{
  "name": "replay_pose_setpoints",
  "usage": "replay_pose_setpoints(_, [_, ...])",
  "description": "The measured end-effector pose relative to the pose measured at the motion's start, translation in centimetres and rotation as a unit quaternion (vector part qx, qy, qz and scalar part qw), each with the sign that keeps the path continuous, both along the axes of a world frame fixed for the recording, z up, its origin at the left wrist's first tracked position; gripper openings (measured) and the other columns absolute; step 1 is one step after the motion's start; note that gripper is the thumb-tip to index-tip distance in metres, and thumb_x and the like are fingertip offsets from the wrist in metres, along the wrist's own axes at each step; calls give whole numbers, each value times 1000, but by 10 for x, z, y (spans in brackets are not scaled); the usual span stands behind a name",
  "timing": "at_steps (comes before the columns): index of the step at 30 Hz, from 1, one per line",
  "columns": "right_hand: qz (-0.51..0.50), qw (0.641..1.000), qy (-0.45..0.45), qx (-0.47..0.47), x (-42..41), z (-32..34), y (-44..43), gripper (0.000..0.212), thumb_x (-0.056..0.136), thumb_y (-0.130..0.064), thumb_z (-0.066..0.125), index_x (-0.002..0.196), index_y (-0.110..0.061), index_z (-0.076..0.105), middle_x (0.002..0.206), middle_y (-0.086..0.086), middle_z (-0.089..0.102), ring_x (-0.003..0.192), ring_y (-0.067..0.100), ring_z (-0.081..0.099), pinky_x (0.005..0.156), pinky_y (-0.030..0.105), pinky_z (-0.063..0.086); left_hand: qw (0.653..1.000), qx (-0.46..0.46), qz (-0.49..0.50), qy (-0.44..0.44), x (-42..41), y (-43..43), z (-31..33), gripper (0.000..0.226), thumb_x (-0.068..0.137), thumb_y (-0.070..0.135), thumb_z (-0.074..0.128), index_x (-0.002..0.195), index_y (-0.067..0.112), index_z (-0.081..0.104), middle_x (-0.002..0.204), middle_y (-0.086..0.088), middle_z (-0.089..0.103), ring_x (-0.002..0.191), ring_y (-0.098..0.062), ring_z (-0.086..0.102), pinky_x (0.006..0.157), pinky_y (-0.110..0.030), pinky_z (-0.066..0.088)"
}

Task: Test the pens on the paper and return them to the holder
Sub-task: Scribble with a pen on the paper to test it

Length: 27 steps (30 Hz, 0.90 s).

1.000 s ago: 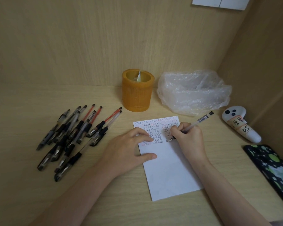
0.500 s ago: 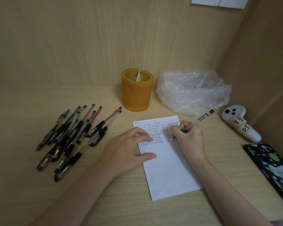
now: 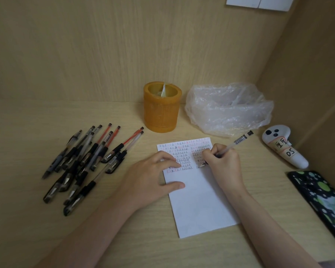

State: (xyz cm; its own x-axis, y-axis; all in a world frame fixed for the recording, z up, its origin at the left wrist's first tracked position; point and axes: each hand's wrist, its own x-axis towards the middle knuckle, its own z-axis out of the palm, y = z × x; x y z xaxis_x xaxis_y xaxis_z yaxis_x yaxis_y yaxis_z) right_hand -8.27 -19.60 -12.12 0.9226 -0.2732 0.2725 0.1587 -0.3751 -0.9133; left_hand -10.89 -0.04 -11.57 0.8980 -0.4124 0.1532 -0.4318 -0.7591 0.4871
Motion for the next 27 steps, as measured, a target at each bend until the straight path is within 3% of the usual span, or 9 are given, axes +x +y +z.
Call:
replay_pose_setpoints(5, [8, 1000, -1, 3, 0, -1, 0, 38, 79, 0, 61, 47, -7, 41, 49, 0, 37, 50, 7, 31, 48, 22, 25, 1000, -1, 1, 0, 0, 0, -1, 49, 72, 66, 57, 116, 45, 55, 123, 33, 42, 82, 25, 40, 66, -5, 29])
replay_pose_setpoints(9, [15, 1000, 3, 7, -1, 1, 1, 32, 79, 0, 61, 53, 8, 44, 54, 9, 41, 52, 10, 35, 49, 23, 27, 1000, -1, 2, -4, 0, 0, -1, 49, 72, 66, 58, 116, 45, 55, 123, 32, 42, 84, 25, 40, 65, -4, 28])
replay_pose_setpoints(19, [16, 1000, 1, 18, 0, 0, 1, 33, 78, 1, 61, 49, 4, 45, 51, 4, 43, 50, 7, 35, 49, 21, 28, 1000, -4, 0, 1, 0, -1, 1, 47, 73, 64, 59, 116, 44, 56, 122, 32, 43, 81, 26, 39, 66, -5, 28])
replay_pose_setpoints(23, [-38, 989, 1, 142, 5, 3, -6, 41, 78, 4, 57, 46, -13, 38, 43, -8, 34, 45, 7, 28, 46, 21, 25, 1000, -4, -2, 2, -1, 0, 1, 48, 73, 64, 59, 116, 44, 55, 122, 32, 42, 84, 22, 41, 70, -4, 29])
replay_pose_setpoints(27, [-42, 960, 0, 278, 8, 6, -12, 43, 84, 5, 55, 50, -13, 35, 54, 5, 32, 37, 7, 24, 36, 17, 21, 1000, -8, -4, 1, 0, 0, 0, 48, 73, 65, 58, 116, 44, 56, 122, 31, 43, 90, 14, 43, 74, -6, 31])
